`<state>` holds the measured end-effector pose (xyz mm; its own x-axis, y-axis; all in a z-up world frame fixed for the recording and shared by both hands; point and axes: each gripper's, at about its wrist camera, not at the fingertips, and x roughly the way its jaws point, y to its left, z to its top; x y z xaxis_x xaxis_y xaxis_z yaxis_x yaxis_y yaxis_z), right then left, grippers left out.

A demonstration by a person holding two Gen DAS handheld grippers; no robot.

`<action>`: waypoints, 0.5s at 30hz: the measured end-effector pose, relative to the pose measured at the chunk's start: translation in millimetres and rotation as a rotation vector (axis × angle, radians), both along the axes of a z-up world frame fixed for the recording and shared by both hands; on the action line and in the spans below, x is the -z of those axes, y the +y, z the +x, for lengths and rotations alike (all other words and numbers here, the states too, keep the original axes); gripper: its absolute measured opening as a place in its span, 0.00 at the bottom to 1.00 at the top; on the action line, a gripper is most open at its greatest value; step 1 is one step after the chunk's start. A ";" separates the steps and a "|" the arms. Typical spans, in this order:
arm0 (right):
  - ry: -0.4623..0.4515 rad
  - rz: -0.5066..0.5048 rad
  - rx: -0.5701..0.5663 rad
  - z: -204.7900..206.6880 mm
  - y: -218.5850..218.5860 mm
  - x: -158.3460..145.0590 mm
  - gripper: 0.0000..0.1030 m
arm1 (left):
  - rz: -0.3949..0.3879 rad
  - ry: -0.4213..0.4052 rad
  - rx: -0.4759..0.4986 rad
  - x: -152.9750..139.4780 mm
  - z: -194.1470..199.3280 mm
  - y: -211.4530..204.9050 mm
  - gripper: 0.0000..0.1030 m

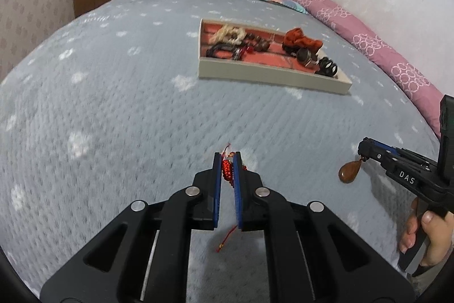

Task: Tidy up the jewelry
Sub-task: 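Carry the red charm and brown pendant into the tray and lower them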

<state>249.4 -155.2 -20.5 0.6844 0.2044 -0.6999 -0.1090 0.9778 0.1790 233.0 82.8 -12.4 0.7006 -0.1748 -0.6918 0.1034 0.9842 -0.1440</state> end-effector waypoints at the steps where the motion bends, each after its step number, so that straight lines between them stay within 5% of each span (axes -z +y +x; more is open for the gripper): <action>1: -0.005 -0.002 0.003 2.0 -1.8 -2.8 0.18 | 0.003 -0.006 0.002 -3.2 2.0 -2.3 0.06; 15: -0.058 -0.042 0.042 44.2 -22.0 -38.4 0.18 | 0.003 -0.069 0.002 -52.2 65.5 -31.5 0.06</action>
<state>293.6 -177.3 18.0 0.7315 0.1459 -0.6660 -0.0767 0.9882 0.1322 298.5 51.3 39.9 0.7462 -0.1748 -0.6424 0.1152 0.9843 -0.1340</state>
